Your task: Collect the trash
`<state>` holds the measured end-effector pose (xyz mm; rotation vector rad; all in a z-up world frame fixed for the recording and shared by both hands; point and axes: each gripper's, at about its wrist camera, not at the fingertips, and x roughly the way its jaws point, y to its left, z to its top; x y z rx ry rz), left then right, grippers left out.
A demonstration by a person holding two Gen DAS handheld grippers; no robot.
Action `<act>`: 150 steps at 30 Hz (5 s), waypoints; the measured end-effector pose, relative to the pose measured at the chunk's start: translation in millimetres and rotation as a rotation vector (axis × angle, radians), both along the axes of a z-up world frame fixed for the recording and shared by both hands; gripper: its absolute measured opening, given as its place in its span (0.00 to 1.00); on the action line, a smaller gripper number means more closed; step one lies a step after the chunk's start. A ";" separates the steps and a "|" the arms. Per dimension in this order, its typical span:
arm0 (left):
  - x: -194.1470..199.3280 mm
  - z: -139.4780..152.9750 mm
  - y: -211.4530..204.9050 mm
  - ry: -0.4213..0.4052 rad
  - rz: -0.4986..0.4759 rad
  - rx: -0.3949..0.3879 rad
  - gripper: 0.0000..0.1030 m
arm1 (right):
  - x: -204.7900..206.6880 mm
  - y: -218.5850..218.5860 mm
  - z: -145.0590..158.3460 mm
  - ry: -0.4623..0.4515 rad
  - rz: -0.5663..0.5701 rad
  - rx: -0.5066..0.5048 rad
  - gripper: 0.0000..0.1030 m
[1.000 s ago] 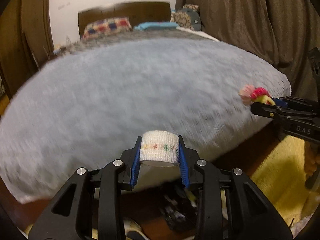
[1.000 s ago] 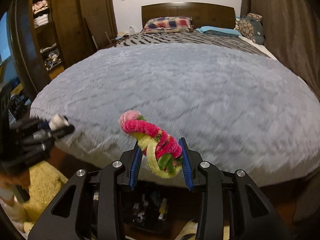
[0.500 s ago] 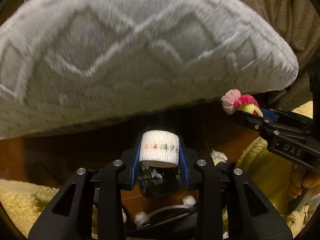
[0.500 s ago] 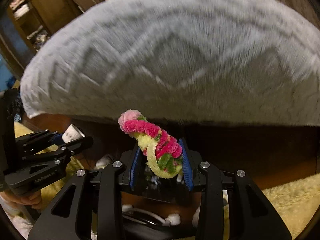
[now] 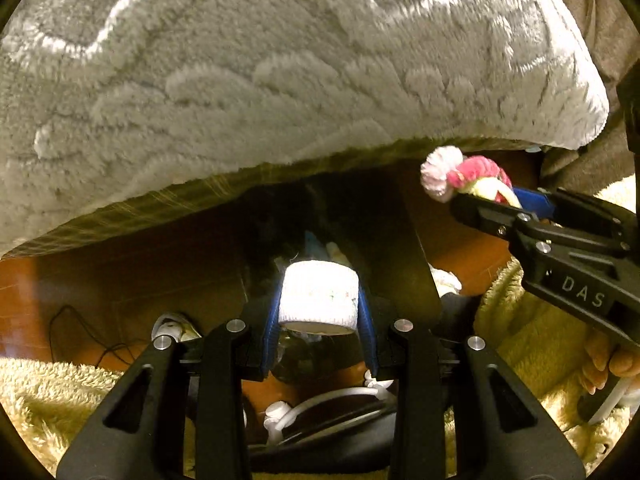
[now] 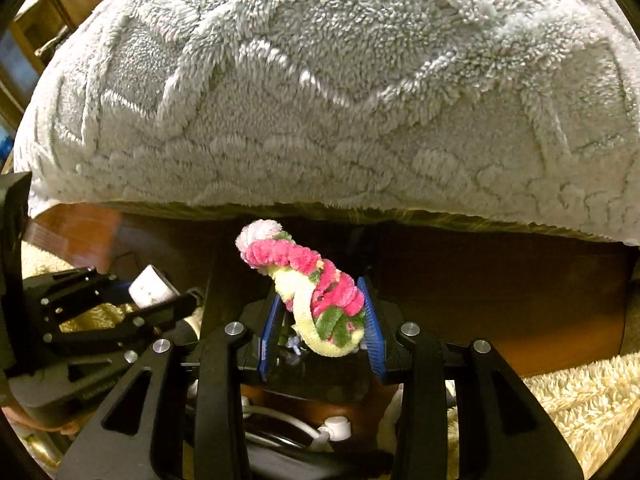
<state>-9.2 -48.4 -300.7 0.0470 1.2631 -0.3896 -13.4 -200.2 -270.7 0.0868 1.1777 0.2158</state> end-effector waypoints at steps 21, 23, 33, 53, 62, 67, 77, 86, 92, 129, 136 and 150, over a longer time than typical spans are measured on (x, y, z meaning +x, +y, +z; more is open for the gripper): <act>-5.4 24.4 10.9 -0.126 0.065 0.038 0.81 | 10.2 -33.0 7.3 -0.089 -0.112 -0.008 0.96; -7.3 33.7 13.1 -0.158 0.072 0.044 0.89 | 8.0 -39.4 14.8 -0.106 -0.136 0.011 0.97; -12.6 120.0 18.7 -0.364 0.110 0.034 0.92 | -14.5 -56.0 100.0 -0.298 -0.196 -0.010 0.97; -98.5 315.1 32.9 -0.898 0.238 0.050 0.92 | -110.8 -68.7 277.0 -0.812 -0.290 -0.099 0.97; -122.9 332.0 41.2 -0.941 0.275 0.067 0.92 | -127.2 -72.9 292.9 -0.855 -0.325 -0.119 0.97; -126.2 335.0 46.1 -0.950 0.293 0.064 0.92 | -133.7 -70.2 298.2 -0.877 -0.339 -0.134 0.97; -128.3 333.3 46.7 -0.947 0.274 0.049 0.92 | -134.2 -70.1 298.6 -0.877 -0.343 -0.135 0.97; -128.2 334.0 48.2 -0.952 0.279 0.047 0.92 | -136.2 -72.7 299.0 -0.884 -0.359 -0.135 0.97; -130.6 336.4 48.4 -0.963 0.283 0.049 0.92 | -137.5 -73.9 301.7 -0.893 -0.362 -0.134 0.97; -133.7 337.2 49.4 -0.973 0.282 0.040 0.92 | -136.9 -72.1 302.4 -0.893 -0.359 -0.133 0.97; -133.7 337.1 48.6 -0.973 0.281 0.040 0.92 | -138.5 -67.8 304.2 -0.891 -0.356 -0.127 0.97; -133.4 337.9 46.0 -0.970 0.274 0.043 0.92 | -136.1 -67.2 305.1 -0.889 -0.350 -0.116 0.97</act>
